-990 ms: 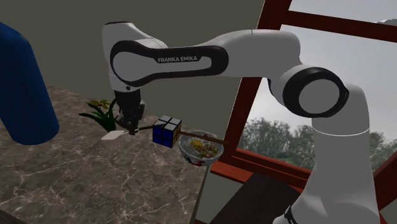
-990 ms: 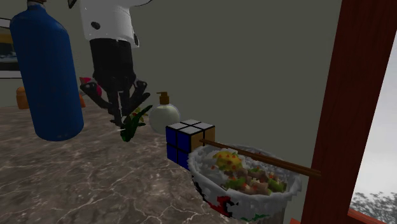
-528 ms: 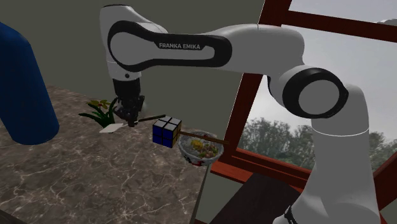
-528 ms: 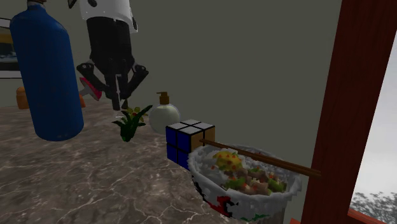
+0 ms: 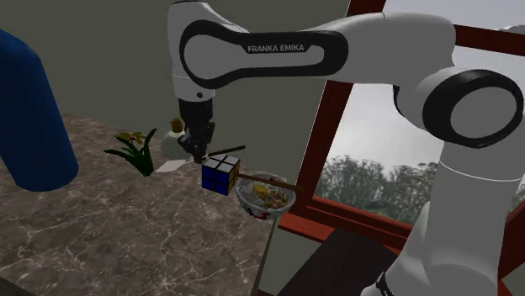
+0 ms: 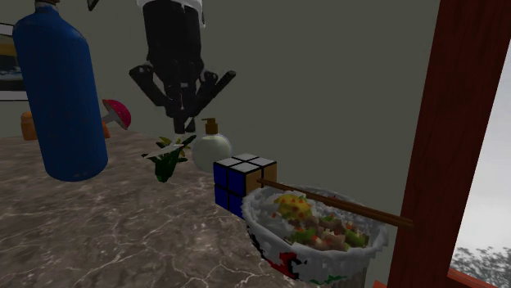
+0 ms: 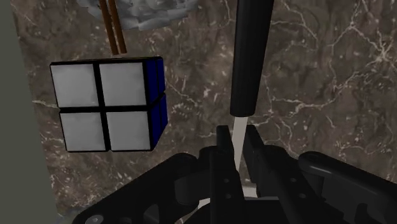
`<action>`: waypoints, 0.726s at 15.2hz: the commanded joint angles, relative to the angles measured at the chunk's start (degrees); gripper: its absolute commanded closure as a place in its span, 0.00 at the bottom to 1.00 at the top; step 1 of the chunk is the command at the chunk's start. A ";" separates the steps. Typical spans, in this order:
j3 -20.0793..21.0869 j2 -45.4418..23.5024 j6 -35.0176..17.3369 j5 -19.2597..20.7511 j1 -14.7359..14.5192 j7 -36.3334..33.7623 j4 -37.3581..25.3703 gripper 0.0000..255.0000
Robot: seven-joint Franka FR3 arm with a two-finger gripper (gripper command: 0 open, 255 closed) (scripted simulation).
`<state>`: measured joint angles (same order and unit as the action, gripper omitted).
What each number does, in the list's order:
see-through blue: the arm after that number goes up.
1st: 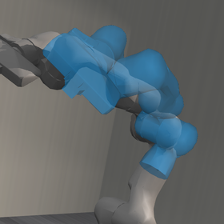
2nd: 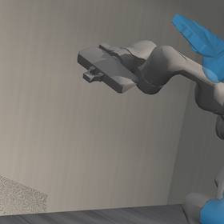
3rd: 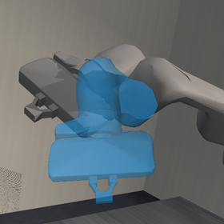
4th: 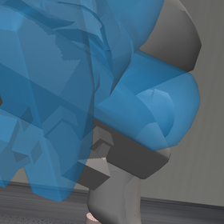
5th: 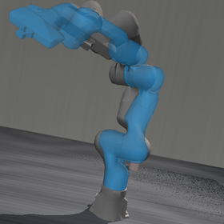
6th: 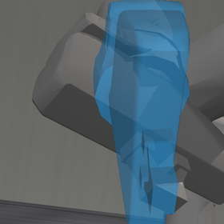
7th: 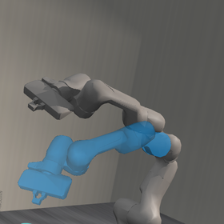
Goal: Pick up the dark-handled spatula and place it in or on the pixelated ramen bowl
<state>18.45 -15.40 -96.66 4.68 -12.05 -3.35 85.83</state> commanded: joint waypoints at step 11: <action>-4.75 27.55 -5.13 -7.03 6.35 12.26 31.54 1.00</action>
<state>14.47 9.86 -101.72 -1.97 -6.15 7.48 115.05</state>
